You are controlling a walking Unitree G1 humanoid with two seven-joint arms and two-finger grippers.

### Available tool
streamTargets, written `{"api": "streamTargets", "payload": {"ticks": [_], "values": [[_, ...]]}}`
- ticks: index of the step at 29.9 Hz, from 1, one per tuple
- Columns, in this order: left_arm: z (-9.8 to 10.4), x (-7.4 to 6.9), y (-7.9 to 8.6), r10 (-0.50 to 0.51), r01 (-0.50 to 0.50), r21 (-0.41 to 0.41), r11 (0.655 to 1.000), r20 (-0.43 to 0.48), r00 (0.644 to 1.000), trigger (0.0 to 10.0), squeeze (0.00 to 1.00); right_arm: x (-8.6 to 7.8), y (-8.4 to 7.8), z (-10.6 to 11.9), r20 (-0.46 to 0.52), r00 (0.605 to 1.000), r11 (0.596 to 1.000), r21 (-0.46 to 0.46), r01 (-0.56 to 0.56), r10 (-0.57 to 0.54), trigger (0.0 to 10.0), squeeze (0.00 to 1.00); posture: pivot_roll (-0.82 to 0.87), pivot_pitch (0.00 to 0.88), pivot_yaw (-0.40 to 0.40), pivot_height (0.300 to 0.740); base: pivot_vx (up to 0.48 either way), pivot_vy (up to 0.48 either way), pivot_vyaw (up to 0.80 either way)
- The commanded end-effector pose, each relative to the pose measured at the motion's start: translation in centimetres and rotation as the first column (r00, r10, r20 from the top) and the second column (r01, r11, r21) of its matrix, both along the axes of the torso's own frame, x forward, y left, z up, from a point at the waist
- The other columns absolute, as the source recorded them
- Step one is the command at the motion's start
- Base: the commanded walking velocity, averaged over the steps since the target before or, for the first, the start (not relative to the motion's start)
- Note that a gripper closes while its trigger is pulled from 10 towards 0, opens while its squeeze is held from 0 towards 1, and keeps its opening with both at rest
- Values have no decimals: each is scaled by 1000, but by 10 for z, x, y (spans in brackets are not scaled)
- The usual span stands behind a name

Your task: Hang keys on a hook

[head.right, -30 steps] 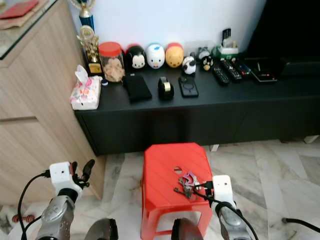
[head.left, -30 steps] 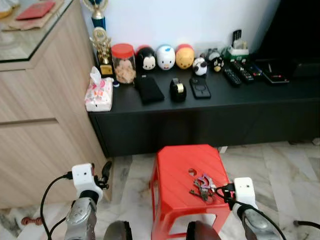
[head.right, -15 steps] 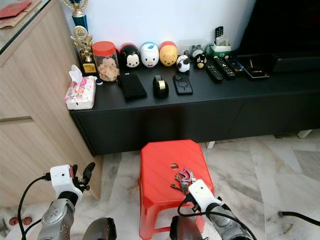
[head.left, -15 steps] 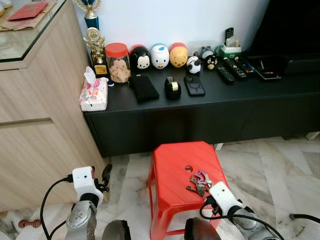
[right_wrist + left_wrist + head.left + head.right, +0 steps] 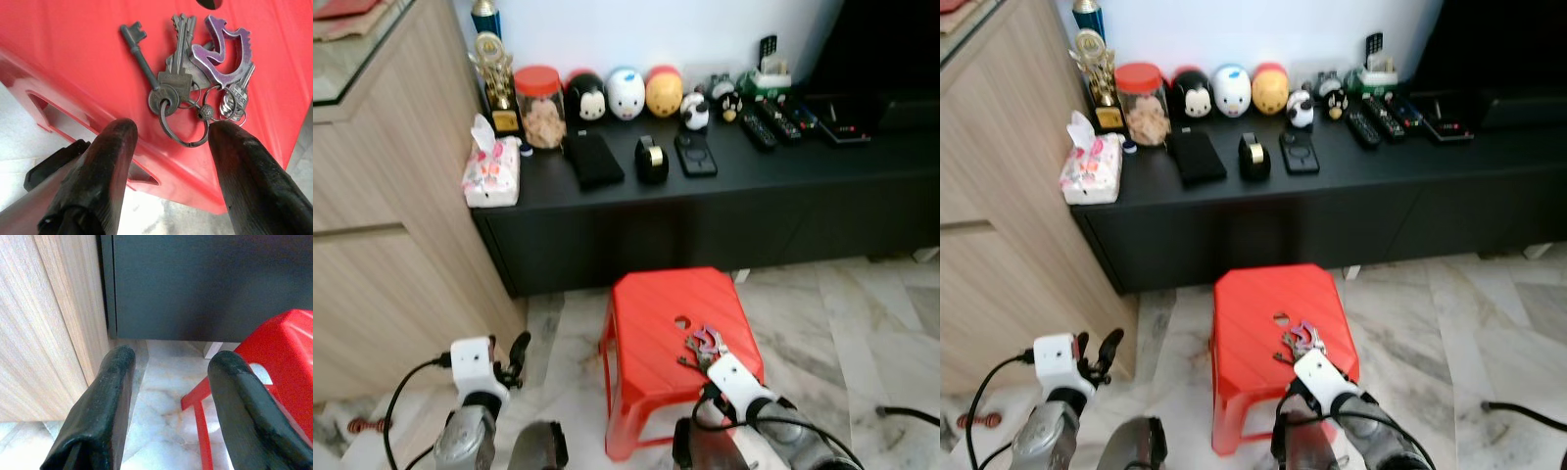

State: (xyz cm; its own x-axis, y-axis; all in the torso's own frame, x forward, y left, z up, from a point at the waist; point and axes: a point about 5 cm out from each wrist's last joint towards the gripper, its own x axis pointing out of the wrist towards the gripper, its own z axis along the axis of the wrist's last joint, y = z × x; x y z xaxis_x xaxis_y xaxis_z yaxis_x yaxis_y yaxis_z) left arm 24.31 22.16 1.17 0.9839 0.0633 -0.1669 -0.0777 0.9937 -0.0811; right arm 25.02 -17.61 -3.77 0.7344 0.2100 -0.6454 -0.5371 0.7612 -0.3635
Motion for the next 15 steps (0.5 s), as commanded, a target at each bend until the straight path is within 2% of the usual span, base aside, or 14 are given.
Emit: {"api": "streamTargets", "payload": {"ticks": [1, 7, 13, 14, 15], "values": [[-3, -4, 0, -3, 3, -4, 1000, -20, 1000, 10000, 0, 3, -3, 2, 4, 1000, 1000, -23, 3, -2, 10000, 0, -78, 160, -66, 625, 0, 0, 0], [-2, -10, 2, -4, 4, 1, 1000, -21, 1000, 10000, 0, 5, -6, 3, 16, 999, 999, -32, 45, -44, 10000, 0, -72, 179, -61, 625, 0, 0, 0], [-1, -14, 1, -11, 11, 4, 1000, -29, 1000, 10000, 0, 13, 0, 10, 55, 998, 999, -23, 30, -28, 10000, 0, -70, 193, -59, 625, 0, 0, 0], [-1, -15, 1, -10, 10, 4, 1000, -30, 999, 10000, 0, 14, 2, 10, 58, 998, 1000, -20, 17, -16, 3412, 0, -68, 195, -60, 625, 0, 0, 0], [-1, -15, 1, -10, 10, 4, 1000, -31, 999, 10000, 0, 14, 3, 10, 59, 998, 1000, -19, 13, -12, 3412, 0, -68, 195, -60, 625, 0, 0, 0]]}}
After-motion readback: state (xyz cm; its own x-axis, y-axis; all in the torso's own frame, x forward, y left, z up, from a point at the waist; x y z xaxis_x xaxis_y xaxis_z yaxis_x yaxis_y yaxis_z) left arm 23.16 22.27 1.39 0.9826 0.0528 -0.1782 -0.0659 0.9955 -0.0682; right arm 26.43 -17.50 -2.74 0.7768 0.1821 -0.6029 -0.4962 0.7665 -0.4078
